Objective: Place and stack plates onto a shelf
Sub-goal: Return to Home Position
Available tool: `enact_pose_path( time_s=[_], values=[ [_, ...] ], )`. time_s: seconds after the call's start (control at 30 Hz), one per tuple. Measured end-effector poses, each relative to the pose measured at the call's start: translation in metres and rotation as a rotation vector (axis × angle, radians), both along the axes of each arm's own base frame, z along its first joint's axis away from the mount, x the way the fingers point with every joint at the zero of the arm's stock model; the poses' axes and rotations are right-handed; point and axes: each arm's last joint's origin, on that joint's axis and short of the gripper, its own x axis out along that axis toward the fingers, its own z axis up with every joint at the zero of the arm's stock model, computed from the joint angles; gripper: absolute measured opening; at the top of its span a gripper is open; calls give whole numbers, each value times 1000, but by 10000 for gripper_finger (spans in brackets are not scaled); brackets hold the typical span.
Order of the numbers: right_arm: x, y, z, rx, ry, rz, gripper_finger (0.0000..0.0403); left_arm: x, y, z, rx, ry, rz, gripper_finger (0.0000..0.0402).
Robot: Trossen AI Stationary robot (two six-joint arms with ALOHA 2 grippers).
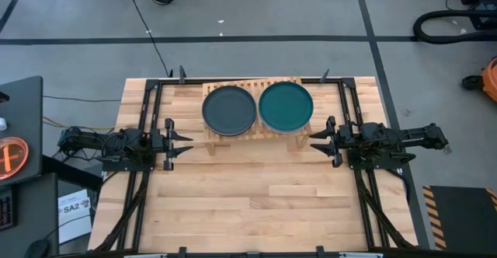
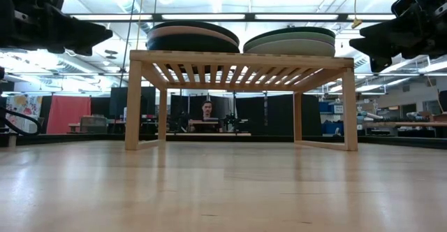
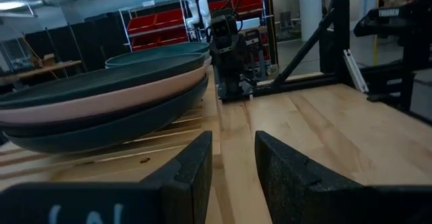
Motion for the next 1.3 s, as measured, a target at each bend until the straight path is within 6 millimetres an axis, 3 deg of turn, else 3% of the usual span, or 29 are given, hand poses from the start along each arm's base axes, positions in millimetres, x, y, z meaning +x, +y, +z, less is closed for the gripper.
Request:
enact_pose_path(
  time_s=[0.47, 1.3],
  values=[
    [0, 0, 0, 2, 0, 0, 165, 0, 16, 0, 32, 10, 160, 119],
    [0, 0, 0, 2, 0, 0, 165, 0, 21, 2, -4, -21, 128, 119]
  ],
)
